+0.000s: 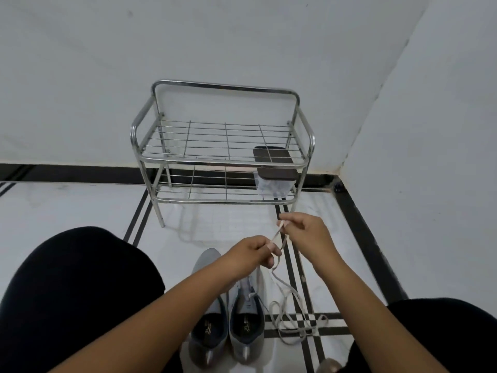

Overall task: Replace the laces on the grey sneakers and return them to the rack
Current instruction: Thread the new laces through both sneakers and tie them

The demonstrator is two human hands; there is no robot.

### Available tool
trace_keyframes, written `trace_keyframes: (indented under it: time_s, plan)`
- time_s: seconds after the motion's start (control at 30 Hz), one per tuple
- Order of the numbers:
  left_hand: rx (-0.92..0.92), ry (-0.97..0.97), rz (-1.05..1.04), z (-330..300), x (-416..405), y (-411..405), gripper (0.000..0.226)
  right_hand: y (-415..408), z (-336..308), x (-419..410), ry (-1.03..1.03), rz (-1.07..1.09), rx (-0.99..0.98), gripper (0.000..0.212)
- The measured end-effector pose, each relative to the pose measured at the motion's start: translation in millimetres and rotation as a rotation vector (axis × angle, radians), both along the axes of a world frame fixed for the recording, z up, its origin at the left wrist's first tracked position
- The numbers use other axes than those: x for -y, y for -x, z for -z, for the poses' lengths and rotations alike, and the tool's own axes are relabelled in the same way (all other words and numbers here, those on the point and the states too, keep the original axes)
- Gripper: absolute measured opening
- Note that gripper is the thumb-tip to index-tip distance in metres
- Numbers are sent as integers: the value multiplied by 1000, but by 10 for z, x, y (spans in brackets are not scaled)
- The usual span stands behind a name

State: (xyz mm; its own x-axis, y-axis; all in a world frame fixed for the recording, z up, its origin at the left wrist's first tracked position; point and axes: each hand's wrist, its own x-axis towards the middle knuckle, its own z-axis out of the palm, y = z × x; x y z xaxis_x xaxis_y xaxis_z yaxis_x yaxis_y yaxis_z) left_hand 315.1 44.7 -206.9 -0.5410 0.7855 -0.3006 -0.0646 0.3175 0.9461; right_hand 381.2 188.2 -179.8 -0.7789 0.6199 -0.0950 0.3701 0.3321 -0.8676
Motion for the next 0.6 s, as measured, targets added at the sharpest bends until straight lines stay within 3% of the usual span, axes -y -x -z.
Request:
trace_keyframes:
  time_s: [0.07, 0.13, 0.2, 0.3, 0.37, 0.5, 0.6]
  plan:
    - [-8, -5, 17, 39, -27, -25, 25, -13, -1, -57, 388, 169, -132, 17]
    - [-37, 25, 61, 87, -61, -54, 24, -36, -4, -178, 563, 327, -255, 15]
    - [-84, 77, 76, 118, -60, -54, 24, -53, -27, -361, 598, 488, -375, 15]
    - [-183, 176, 22, 139, -14, 66, 25, -120, -60, -718, 484, 781, -492, 19]
    - [-271, 230, -17, 141, 15, 167, 23, -190, 4, -900, 417, 904, -444, 20]
    - [-370, 263, -61, 162, 22, 307, 20, -86, 273, -725, 638, 730, -278, 19]
    - [-432, 393, -19, 197, 52, 353, 18, 57, 202, -580, 534, 622, -294, 18]
